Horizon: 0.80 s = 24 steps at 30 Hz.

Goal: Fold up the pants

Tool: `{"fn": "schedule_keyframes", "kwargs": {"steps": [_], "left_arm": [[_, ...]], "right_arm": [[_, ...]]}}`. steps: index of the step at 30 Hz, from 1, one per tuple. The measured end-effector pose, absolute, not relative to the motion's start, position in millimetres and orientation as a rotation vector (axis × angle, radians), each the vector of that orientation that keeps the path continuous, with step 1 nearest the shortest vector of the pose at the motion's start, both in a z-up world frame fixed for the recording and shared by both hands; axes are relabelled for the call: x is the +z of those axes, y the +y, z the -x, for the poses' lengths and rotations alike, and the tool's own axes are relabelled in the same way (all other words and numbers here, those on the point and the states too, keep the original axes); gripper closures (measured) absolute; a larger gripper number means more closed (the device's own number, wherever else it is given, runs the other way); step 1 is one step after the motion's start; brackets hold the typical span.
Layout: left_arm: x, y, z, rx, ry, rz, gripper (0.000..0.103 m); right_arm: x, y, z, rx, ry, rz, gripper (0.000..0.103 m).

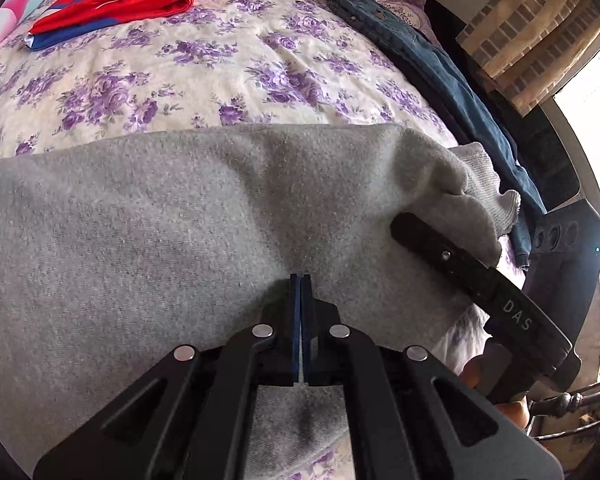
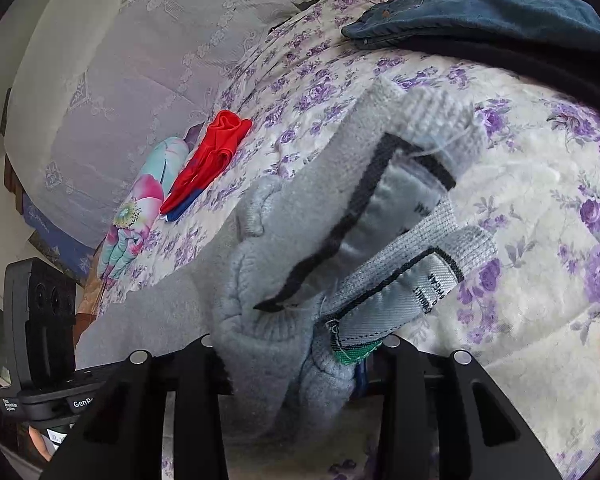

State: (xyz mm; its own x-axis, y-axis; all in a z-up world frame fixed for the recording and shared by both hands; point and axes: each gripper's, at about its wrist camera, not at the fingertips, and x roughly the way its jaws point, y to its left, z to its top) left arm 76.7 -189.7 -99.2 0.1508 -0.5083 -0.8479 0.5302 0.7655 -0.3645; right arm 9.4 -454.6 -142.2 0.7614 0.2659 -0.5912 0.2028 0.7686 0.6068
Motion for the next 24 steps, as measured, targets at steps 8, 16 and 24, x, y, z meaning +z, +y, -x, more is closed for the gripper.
{"fn": "schedule_keyframes", "kwargs": {"steps": [8,16,24], "left_arm": [[-90,-180,-61,-0.748,1.156,-0.040,0.102],[-95,-144,-40,-0.824,1.154,-0.007,0.102],[-45,-3,-70,-0.505,1.013,0.039,0.102]], "right_arm": [[-142,-455,-10,0.039,0.727,-0.717,0.065],[-136,-468,-3,0.047,0.716,-0.856,0.079],[-65,-416,-4,-0.089,0.716,-0.506,0.080]]}}
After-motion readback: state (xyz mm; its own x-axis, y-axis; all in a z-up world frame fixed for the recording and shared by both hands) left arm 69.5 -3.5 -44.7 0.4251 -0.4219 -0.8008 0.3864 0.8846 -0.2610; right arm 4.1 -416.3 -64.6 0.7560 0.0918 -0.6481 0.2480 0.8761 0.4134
